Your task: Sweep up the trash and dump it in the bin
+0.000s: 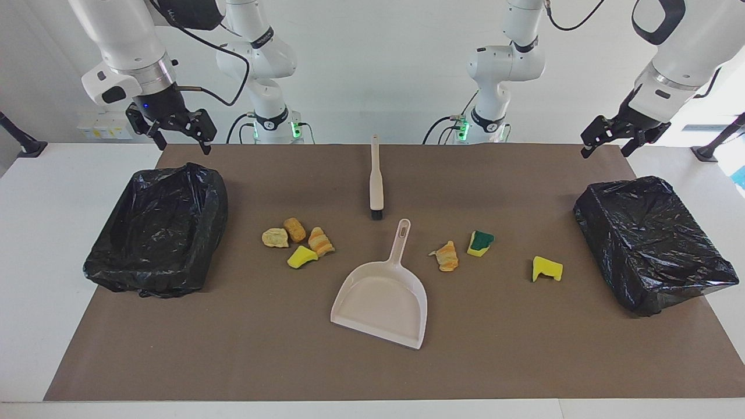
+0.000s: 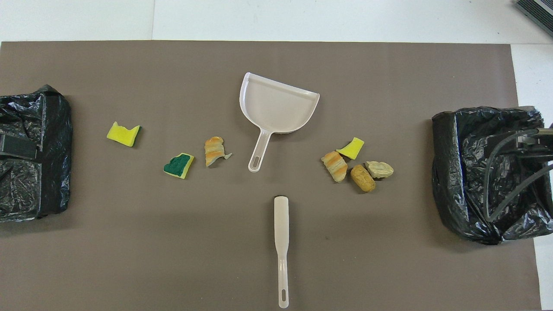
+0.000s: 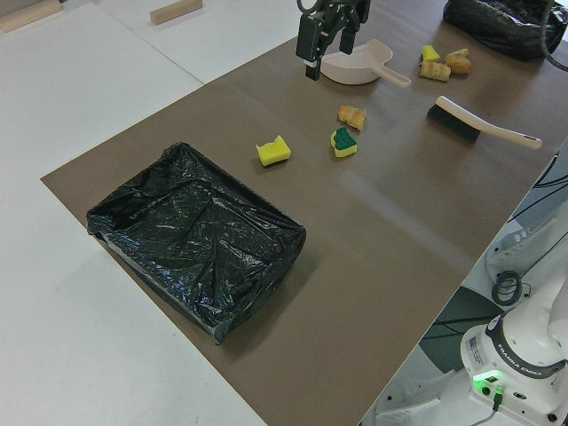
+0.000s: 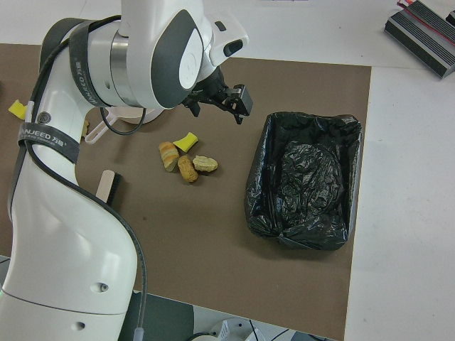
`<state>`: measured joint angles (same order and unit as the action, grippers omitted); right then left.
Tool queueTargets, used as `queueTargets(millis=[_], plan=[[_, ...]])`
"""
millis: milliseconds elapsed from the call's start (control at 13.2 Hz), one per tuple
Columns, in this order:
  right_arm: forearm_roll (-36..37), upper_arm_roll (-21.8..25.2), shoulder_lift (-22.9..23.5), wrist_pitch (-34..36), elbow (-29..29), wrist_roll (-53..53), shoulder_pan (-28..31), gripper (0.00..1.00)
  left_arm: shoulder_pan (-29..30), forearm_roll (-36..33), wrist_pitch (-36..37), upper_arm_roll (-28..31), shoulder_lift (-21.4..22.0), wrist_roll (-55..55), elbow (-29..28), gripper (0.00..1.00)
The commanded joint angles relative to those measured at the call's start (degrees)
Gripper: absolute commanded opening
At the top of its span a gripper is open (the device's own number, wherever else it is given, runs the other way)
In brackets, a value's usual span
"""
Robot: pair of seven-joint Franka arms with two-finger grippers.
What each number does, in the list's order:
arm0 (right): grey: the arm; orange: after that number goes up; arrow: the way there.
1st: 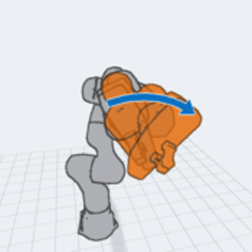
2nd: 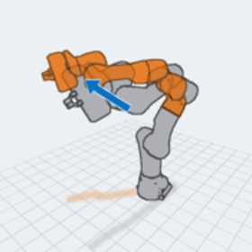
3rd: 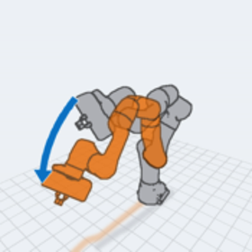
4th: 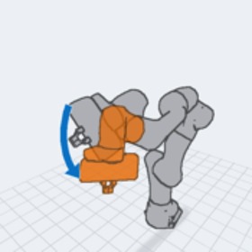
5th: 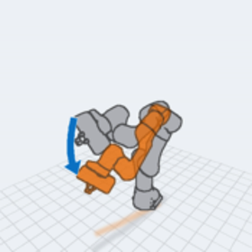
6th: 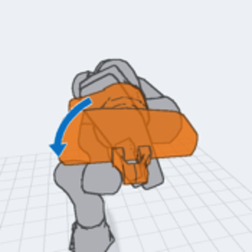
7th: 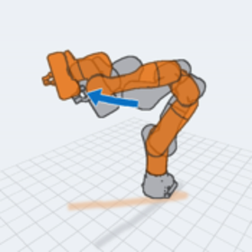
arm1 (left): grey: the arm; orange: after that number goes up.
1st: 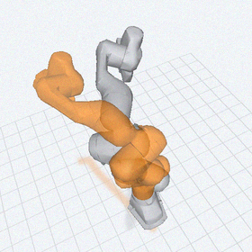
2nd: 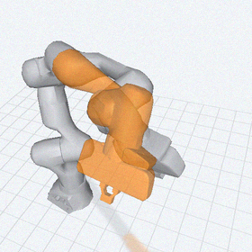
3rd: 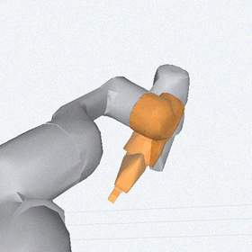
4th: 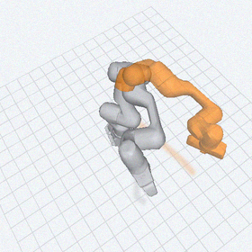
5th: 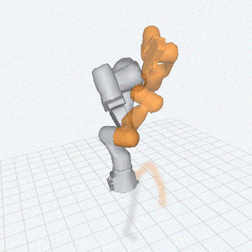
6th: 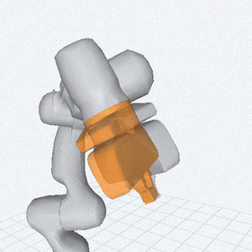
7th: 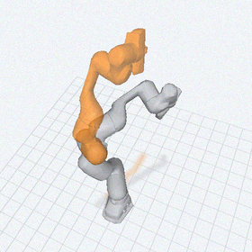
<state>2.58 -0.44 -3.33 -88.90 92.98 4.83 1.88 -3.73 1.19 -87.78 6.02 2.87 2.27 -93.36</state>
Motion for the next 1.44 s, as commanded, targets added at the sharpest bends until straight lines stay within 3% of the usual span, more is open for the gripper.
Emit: queueTargets(millis=[0, 756, 1362], plan=[[-1.4, 0.2, -0.8, -1.1, 0.8, 0.0, 0.1, 1.0, -0.1, -0.6, 0.0, -0.2, 0.8, 0.4, -0.4, 1.0], [-1.4, 0.2, -0.8, -1.1, 0.8, 0.0, 0.1, 1.0, -0.5, -0.5, -5.6, -0.7, 5.8, -0.9, -10.8, 1.0], [-1.4, 0.1, -1.0, -0.4, 0.9, -0.1, 0.1, 1.0, -9.1, 0.0, -13.3, -0.9, 5.8, -1.9, -18.1, 1.0]])
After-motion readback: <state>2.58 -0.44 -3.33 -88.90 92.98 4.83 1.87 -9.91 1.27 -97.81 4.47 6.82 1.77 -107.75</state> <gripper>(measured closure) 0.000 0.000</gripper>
